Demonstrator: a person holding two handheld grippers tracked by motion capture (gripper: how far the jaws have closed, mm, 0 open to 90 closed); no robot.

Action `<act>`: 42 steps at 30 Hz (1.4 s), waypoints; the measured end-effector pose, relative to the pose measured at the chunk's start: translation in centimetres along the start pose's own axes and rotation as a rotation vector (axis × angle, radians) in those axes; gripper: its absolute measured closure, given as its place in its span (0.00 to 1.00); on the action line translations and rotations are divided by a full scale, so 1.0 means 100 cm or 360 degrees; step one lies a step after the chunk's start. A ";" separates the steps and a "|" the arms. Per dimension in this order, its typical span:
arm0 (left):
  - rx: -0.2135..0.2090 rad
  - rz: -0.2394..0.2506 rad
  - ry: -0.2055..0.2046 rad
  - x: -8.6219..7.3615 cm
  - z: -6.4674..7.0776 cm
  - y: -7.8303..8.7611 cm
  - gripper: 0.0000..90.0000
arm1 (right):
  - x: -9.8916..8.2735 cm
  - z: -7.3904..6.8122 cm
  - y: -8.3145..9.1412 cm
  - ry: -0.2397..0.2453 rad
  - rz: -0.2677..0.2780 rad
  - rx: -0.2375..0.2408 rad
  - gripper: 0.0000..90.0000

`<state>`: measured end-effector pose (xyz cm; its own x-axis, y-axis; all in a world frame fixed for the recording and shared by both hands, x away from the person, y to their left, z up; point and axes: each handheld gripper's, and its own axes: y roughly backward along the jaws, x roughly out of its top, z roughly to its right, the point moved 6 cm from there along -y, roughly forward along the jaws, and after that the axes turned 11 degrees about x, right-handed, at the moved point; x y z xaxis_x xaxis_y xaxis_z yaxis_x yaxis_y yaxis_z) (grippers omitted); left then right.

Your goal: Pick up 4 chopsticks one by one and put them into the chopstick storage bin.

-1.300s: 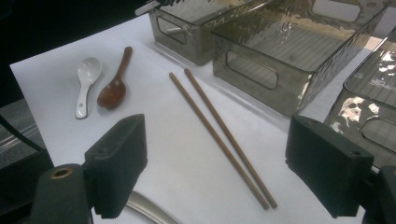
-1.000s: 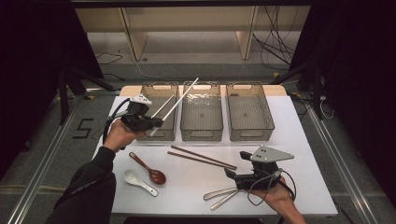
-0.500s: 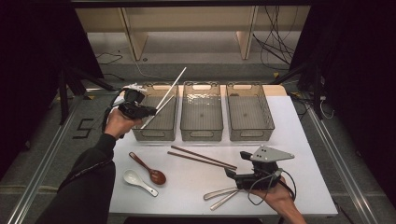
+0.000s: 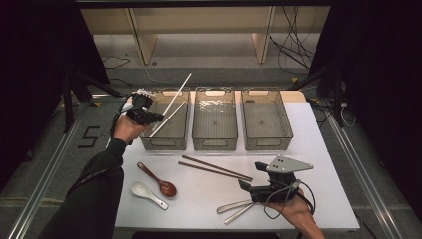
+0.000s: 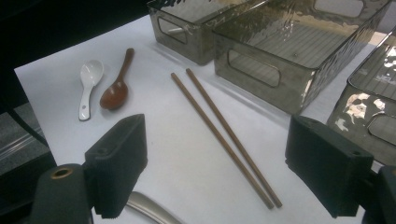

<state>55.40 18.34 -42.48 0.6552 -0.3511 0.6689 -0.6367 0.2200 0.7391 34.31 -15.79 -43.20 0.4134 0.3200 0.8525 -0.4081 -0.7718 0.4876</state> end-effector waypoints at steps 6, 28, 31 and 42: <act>0.0018 -0.0016 0.0029 -0.003 -0.003 -0.004 0.93 | 0.000 0.000 -0.001 0.0000 0.0000 0.0004 0.24; 0.0125 -0.0132 0.0073 -0.022 -0.018 -0.020 0.91 | -0.001 0.000 -0.002 -0.0007 -0.0009 0.0005 0.24; 0.0139 -0.0116 0.0115 -0.021 -0.022 -0.019 0.65 | -0.002 0.000 -0.002 -0.0010 -0.0011 0.0007 0.24; -0.0024 -0.0046 0.0122 -0.008 -0.001 0.005 0.40 | -0.002 0.000 -0.002 -0.0007 -0.0012 0.0002 0.24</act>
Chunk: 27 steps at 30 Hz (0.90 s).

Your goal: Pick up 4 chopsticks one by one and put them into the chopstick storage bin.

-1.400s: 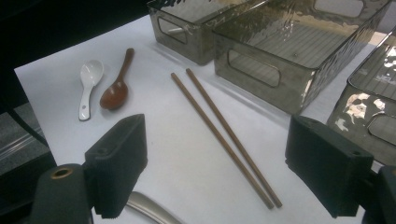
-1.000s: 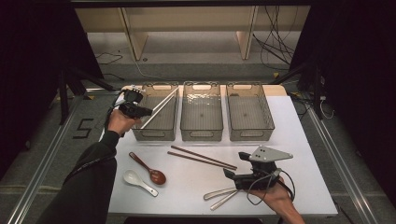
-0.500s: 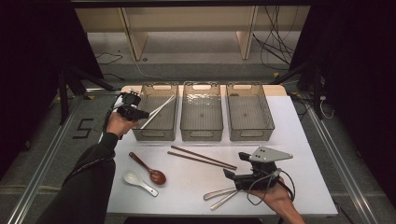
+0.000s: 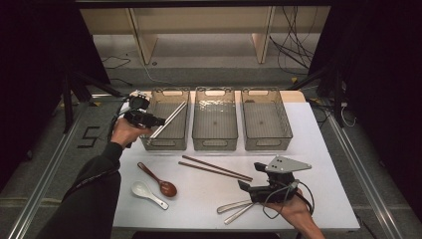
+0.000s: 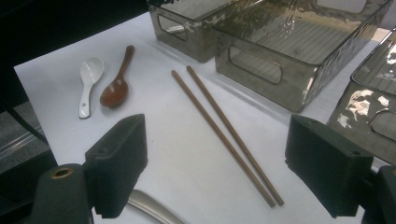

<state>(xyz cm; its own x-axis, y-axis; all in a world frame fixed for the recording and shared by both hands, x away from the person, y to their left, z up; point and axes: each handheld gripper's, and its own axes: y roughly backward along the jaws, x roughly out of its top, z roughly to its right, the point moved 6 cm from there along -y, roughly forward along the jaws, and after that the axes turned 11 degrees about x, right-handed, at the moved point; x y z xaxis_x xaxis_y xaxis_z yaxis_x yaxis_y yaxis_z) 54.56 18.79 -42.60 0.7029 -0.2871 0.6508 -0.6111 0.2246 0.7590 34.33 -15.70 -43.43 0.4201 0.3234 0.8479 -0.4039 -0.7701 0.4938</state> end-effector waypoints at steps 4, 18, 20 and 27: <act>-0.0071 0.0055 -0.0030 0.002 0.012 0.014 0.36 | 0.000 0.000 0.000 0.0000 0.0001 -0.0003 0.24; -0.0206 0.0191 -0.0204 -0.022 0.050 0.046 0.27 | 0.000 0.000 -0.001 0.0007 -0.0009 -0.0006 0.25; -0.0208 0.0184 -0.0233 -0.025 0.053 0.046 0.26 | 0.000 0.000 -0.001 0.0008 -0.0011 -0.0003 0.25; -0.0248 0.0193 -0.0313 -0.035 0.069 0.049 0.24 | 0.001 0.001 -0.002 0.0000 -0.0030 0.0001 0.25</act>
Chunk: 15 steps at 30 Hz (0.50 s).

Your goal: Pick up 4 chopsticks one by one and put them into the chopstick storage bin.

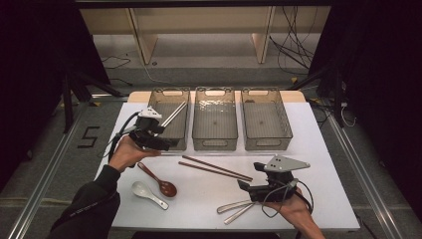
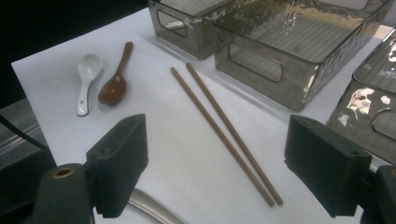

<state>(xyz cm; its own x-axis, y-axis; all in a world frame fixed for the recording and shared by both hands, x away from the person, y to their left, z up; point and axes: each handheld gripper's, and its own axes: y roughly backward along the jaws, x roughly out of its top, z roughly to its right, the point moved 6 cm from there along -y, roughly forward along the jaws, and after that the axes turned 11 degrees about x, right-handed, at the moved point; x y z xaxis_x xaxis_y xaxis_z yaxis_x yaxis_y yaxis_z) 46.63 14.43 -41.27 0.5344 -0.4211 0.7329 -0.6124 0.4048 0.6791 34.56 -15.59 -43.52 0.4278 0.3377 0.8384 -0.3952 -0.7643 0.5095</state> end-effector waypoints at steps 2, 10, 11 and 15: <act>-0.0015 0.0007 -0.0017 0.000 0.005 0.001 0.24 | 0.001 0.001 -0.001 0.0012 -0.0014 0.0000 0.25; -0.0074 -0.0001 -0.0062 -0.010 0.023 0.004 0.23 | 0.008 0.009 -0.010 0.0058 -0.0151 -0.0017 0.28; -0.0082 -0.0006 -0.0071 -0.011 0.025 0.005 0.23 | 0.008 0.011 -0.011 0.0062 -0.0180 -0.0017 0.28; -0.0097 -0.0020 -0.0091 -0.020 0.033 0.006 0.23 | 0.009 0.020 -0.017 0.0076 -0.0293 -0.0021 0.31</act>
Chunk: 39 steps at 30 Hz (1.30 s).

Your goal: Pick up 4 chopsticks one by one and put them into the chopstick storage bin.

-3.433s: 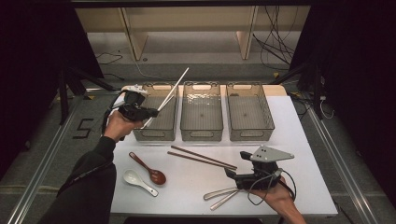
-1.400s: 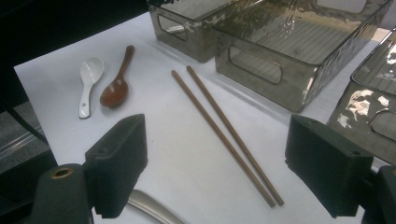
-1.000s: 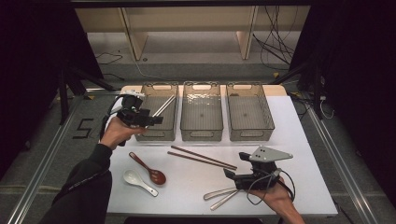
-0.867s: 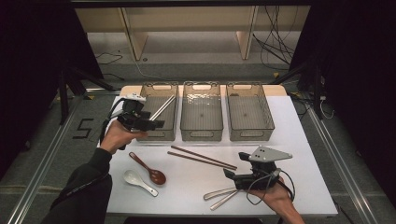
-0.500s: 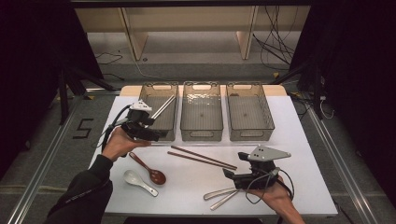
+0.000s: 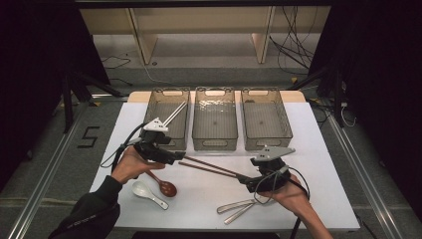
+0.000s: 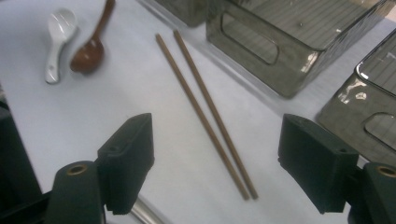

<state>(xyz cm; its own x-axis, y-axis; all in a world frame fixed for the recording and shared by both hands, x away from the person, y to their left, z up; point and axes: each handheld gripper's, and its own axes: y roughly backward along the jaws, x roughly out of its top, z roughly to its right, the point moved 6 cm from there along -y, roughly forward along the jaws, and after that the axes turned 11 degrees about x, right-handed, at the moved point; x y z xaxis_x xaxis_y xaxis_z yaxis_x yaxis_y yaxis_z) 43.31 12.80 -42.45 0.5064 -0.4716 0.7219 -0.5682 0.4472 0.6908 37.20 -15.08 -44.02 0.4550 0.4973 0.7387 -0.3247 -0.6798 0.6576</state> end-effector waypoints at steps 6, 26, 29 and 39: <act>-0.0014 -0.0008 -0.0022 -0.012 0.009 0.002 0.23 | 0.002 0.017 -0.012 0.0018 -0.0177 -0.0035 0.40; -0.0031 -0.0006 -0.0058 -0.029 0.018 0.009 0.22 | -0.008 0.047 -0.062 0.0161 -0.0653 0.0021 0.60; -0.0027 -0.0003 -0.0049 -0.031 0.017 0.010 0.22 | -0.008 0.048 -0.065 0.0173 -0.0678 0.0047 0.63; -0.0029 -0.0003 -0.0031 -0.034 0.016 0.013 0.21 | -0.011 0.048 -0.073 0.0229 -0.0773 0.0077 0.74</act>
<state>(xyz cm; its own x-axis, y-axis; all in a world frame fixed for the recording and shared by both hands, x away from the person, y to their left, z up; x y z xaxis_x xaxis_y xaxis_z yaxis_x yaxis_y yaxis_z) 39.84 13.76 -44.08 0.4946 -0.4872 0.7198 -0.5551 0.4602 0.6929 43.04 -13.21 -50.31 0.4242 0.8291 0.3642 -0.0635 -0.3740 0.9253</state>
